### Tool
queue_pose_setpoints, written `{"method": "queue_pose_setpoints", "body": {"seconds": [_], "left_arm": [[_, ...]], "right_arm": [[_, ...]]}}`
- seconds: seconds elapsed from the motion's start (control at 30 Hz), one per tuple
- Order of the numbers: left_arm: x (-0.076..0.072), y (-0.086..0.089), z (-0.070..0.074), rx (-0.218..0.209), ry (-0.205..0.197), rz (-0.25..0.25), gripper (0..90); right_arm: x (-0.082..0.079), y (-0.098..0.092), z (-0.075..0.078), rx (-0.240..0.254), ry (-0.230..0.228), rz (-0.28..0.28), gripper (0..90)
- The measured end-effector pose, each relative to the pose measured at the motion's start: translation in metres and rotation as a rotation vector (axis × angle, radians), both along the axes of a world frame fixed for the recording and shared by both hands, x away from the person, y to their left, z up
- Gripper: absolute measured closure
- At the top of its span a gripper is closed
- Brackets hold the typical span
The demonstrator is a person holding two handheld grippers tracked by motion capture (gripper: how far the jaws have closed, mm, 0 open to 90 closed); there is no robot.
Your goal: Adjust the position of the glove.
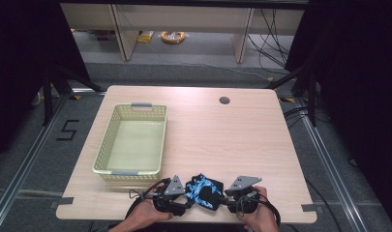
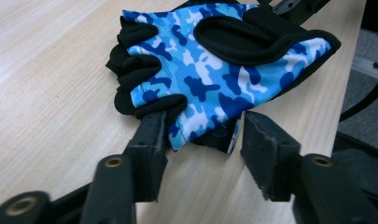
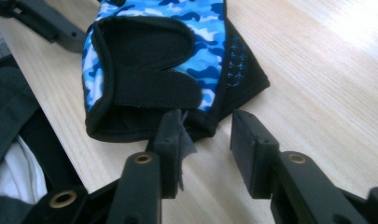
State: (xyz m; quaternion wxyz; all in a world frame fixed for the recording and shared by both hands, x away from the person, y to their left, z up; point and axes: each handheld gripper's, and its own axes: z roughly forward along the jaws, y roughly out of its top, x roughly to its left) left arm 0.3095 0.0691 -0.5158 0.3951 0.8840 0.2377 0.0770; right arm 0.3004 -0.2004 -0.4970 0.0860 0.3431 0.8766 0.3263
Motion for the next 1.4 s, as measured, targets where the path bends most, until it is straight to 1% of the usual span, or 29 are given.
{"method": "queue_pose_setpoints", "body": {"seconds": [0.1, 0.17, 0.2, 0.23, 0.27, 0.3, 0.33, 0.37, 0.4, 0.5, 0.53, 0.57, 0.6, 0.63, 0.67, 0.7, 0.73, 0.83, 0.9, 0.97, 1.03, 1.13, 1.17, 1.23, 1.27, 1.3, 1.33, 1.37, 1.4], "left_arm": [[0.0, 0.0, 0.0, 0.021, -0.028, -0.003, 59.4], [0.0, 0.0, -0.001, 0.009, -0.027, 0.0, 65.9], [0.001, 0.001, 0.0, 0.025, -0.045, -0.011, 68.0], [0.001, 0.002, 0.001, 0.027, -0.05, -0.009, 69.6], [-0.001, 0.001, 0.0, 0.016, -0.041, 0.007, 72.4], [-0.001, 0.002, 0.0, 0.023, -0.048, 0.001, 75.0], [0.0, 0.003, 0.001, 0.038, -0.061, -0.003, 76.4], [-0.002, 0.002, 0.0, 0.023, -0.055, 0.002, 77.2], [-0.001, 0.003, 0.0, 0.036, -0.066, -0.004, 78.4], [-0.005, 0.002, 0.002, 0.032, -0.075, -0.02, 79.2], [-0.005, 0.003, 0.003, 0.044, -0.087, -0.026, 79.3], [-0.006, 0.002, 0.004, 0.029, -0.084, -0.026, 79.3], [-0.005, 0.003, 0.006, 0.046, -0.108, -0.038, 79.4], [-0.006, 0.003, 0.006, 0.029, -0.091, -0.033, 79.4], [-0.006, 0.004, 0.007, 0.037, -0.111, -0.05, 79.4], [-0.007, 0.003, 0.007, 0.036, -0.099, -0.037, 79.4], [-0.007, 0.003, 0.006, 0.031, -0.101, -0.036, 79.4], [-0.005, 0.004, 0.005, 0.049, -0.096, -0.046, 79.4], [-0.004, 0.005, 0.005, 0.044, -0.107, -0.036, 79.4], [-0.002, 0.007, 0.006, 0.042, -0.096, -0.026, 79.4], [-0.002, 0.008, 0.007, 0.043, -0.095, -0.022, 79.3], [-0.002, 0.006, 0.005, 0.037, -0.086, -0.03, 79.3], [-0.003, 0.006, 0.005, 0.033, -0.091, -0.028, 79.3], [-0.002, 0.007, 0.005, 0.037, -0.094, -0.032, 79.3], [-0.002, 0.007, 0.005, 0.048, -0.095, -0.034, 79.3], [-0.002, 0.007, 0.006, 0.043, -0.091, -0.033, 79.3], [-0.003, 0.006, 0.006, 0.026, -0.089, -0.038, 79.3], [-0.003, 0.006, 0.007, 0.021, -0.094, -0.033, 79.3], [-0.003, 0.007, 0.008, 0.042, -0.102, -0.04, 79.3]], "right_arm": [[0.0, 0.001, 0.0, -0.018, 0.001, 0.028, 69.0], [0.001, 0.002, -0.003, 0.003, 0.0, 0.028, 73.6], [0.001, 0.002, -0.004, 0.0, -0.006, 0.036, 75.8], [0.0, 0.003, -0.003, -0.002, 0.013, 0.03, 77.7], [0.001, 0.003, -0.005, -0.02, -0.005, 0.051, 80.7], [0.0, 0.003, -0.004, -0.025, 0.018, 0.059, 83.2], [0.002, 0.002, -0.005, -0.03, -0.009, 0.085, 88.2], [0.003, 0.001, -0.004, -0.04, -0.015, 0.09, 90.0], [-0.001, 0.003, -0.003, -0.037, 0.014, 0.058, 90.0], [-0.001, 0.004, -0.004, -0.039, -0.001, 0.06, 90.0], [-0.003, 0.004, -0.002, -0.038, 0.03, 0.047, 88.0], [-0.002, 0.003, -0.001, -0.024, 0.007, 0.033, 81.4], [-0.002, 0.002, 0.001, -0.021, -0.004, 0.019, 76.1], [-0.002, 0.001, 0.003, -0.024, -0.015, 0.01, 72.3], [-0.002, 0.002, 0.004, -0.036, -0.024, 0.005, 67.3], [-0.002, 0.003, 0.004, -0.038, -0.025, -0.003, 64.7], [0.0, 0.003, 0.004, -0.039, -0.04, 0.007, 62.7], [0.004, 0.011, 0.001, -0.064, -0.034, 0.031, 58.8], [0.006, 0.014, 0.001, -0.084, -0.03, 0.052, 58.3], [0.007, 0.014, 0.002, -0.095, -0.026, 0.071, 53.9], [0.003, 0.016, 0.002, -0.08, -0.018, 0.071, 52.7], [0.002, 0.019, 0.0, -0.095, -0.011, 0.091, 52.9], [0.003, 0.02, -0.001, -0.103, -0.02, 0.096, 54.7], [0.003, 0.021, 0.0, -0.102, 0.008, 0.089, 59.9], [0.005, 0.021, -0.001, -0.083, -0.002, 0.086, 62.7], [0.006, 0.02, 0.0, -0.086, 0.003, 0.095, 64.9], [0.007, 0.019, -0.001, -0.063, 0.013, 0.085, 70.2], [0.008, 0.017, -0.001, -0.049, 0.0, 0.093, 75.7], [0.009, 0.015, -0.001, -0.023, -0.01, 0.093, 83.7]]}}
